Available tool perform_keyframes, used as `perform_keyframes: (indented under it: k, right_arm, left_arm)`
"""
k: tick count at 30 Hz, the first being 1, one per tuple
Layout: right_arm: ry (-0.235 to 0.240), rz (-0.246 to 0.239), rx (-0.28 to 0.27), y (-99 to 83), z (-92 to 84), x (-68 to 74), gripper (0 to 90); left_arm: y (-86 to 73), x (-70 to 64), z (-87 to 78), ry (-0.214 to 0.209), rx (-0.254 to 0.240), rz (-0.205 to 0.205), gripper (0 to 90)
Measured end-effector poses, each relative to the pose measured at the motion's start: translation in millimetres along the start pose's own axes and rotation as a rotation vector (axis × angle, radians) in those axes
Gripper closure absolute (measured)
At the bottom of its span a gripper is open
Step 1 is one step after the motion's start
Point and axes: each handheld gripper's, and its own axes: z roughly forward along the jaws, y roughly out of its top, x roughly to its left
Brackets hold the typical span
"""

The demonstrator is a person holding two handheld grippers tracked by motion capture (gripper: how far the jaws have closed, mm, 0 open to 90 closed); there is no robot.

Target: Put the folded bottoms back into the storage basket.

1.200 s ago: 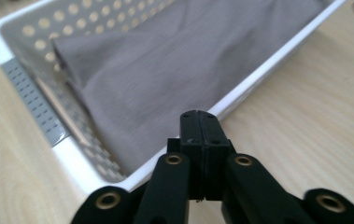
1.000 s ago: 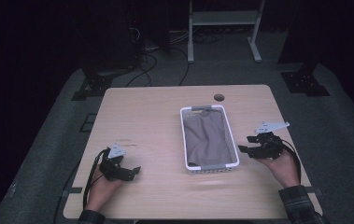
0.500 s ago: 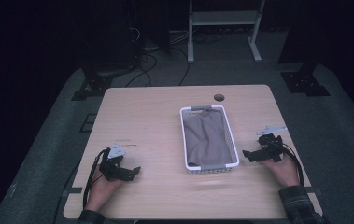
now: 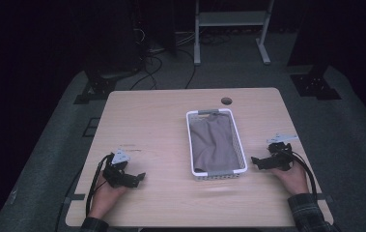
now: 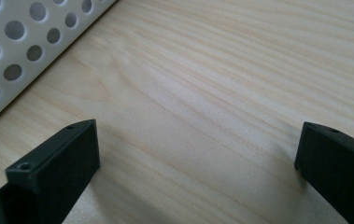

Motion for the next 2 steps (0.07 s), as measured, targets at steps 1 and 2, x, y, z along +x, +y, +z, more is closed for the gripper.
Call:
perform_keyframes:
  k: [1, 2]
  right_arm:
    - [-0.001, 0.001, -0.002, -0.2, 0.1, 0.0, 0.0]
    - [-0.005, 0.004, -0.005, -0.3, 0.2, 0.2, 0.0]
  left_arm:
    - [0.0, 0.0, 0.0, 0.0, -0.001, 0.0, 0.0]
    - [0.0, 0.0, 0.0, 0.0, -0.001, 0.0, 0.0]
